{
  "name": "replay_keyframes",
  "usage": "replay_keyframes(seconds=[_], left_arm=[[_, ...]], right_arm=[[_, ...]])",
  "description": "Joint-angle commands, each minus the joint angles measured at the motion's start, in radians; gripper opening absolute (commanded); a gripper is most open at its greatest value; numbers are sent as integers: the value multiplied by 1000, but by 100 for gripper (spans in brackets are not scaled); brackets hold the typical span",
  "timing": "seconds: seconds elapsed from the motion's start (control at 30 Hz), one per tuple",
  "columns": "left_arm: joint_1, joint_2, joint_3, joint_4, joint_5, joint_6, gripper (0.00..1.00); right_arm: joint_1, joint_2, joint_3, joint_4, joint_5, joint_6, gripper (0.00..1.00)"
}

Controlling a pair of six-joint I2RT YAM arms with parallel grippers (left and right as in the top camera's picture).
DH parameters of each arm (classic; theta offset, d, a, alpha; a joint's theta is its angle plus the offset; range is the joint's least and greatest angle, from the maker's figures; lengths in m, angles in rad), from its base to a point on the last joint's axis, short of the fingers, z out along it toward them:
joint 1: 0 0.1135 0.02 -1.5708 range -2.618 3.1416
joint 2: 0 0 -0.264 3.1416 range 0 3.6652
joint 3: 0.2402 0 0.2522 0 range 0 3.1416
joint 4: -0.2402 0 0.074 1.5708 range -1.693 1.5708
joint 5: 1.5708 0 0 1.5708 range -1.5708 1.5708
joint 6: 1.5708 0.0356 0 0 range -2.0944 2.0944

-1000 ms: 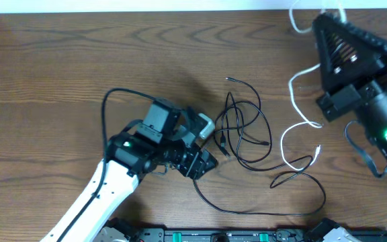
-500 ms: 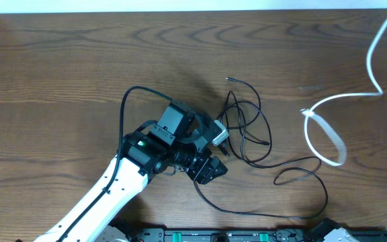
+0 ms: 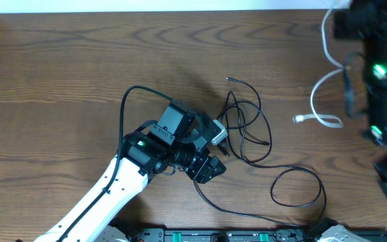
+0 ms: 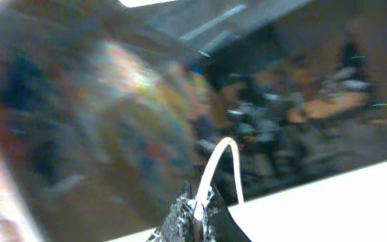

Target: Untangle cables

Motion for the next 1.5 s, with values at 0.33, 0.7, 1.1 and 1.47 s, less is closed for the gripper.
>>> replay_keyframes(seconds=[0.33,0.7,1.1,1.47], left_arm=[[-2,0,6,-38,-24,3,71],[-2,0,6,-72,-24,3,71],[-2,0,6,-145,-24,3,71],[-2,0,6,-145,-23,2,71]], right_arm=[[-344,128,-2,-266,394,-315,1],[-1029,163,-2,-539,-60,-88,1],[-1378,370,-3,-654,-452,119,1],[-1476,632,-3,-885,-427,171,1]])
